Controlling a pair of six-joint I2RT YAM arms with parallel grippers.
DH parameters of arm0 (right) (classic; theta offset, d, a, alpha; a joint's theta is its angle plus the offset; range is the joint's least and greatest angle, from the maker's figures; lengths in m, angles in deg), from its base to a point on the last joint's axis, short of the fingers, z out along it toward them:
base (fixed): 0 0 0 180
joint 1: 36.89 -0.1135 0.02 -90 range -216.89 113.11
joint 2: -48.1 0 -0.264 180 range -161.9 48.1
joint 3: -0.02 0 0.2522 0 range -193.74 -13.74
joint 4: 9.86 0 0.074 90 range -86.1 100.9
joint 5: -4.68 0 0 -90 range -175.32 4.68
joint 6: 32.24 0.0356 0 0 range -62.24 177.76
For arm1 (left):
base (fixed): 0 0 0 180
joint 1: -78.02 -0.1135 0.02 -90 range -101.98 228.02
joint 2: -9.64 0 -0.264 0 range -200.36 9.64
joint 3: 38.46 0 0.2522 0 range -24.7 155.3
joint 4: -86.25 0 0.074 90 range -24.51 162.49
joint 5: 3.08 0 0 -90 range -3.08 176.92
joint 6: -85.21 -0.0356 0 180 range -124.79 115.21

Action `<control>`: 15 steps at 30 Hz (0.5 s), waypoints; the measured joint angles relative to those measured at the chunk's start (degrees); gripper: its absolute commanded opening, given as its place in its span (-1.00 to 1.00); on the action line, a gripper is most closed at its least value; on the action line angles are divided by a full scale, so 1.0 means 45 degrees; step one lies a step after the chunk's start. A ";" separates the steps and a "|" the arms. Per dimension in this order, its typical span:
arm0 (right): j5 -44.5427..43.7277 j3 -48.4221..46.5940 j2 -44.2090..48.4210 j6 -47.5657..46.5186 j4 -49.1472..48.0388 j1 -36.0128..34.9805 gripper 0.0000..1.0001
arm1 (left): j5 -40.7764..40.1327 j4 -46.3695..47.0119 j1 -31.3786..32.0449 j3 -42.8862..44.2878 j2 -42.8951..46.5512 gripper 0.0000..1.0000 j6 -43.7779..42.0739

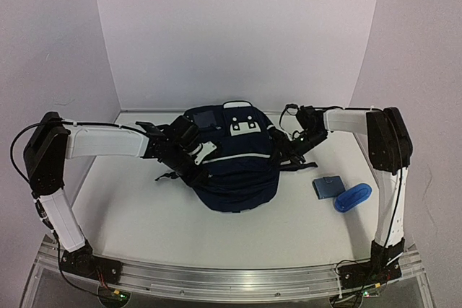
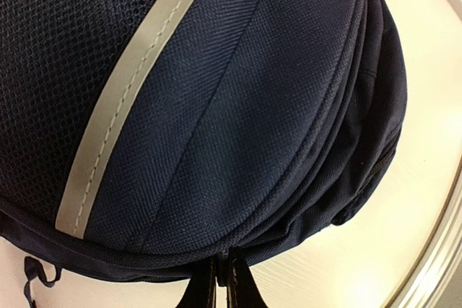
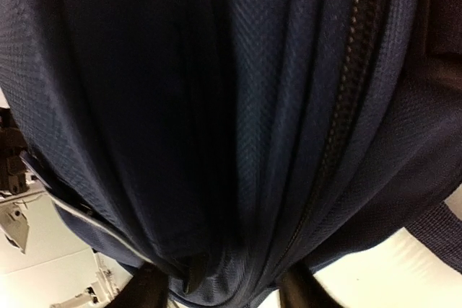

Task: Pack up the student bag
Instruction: Zip the student bag at the center of the board.

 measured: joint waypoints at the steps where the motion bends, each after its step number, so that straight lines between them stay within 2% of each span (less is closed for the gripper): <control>1: 0.0130 -0.0004 0.0000 0.0110 -0.0057 -0.0012 -0.56 | 0.0047 -0.0204 0.0012 0.0210 -0.0113 -1.00 0.0155; 3: 0.0331 -0.0012 0.0000 0.0255 -0.0194 -0.0024 -0.88 | 0.0145 -0.0535 0.0046 0.0603 -0.0335 -0.99 0.0568; 4: 0.0391 -0.0013 0.0000 0.0299 -0.0255 -0.0025 -0.97 | 0.0196 -0.0722 0.0067 0.0819 -0.0460 -1.00 0.0799; 9: 0.0530 -0.0001 0.0000 0.0765 -0.0349 -0.0006 -1.00 | 0.0352 -0.1497 0.0210 0.1681 -0.0959 -0.99 0.1764; 15: 0.0740 0.0149 0.0015 0.1285 -0.0629 -0.0006 -1.00 | 0.0458 -0.1649 0.0258 0.1706 -0.0957 -1.00 0.3133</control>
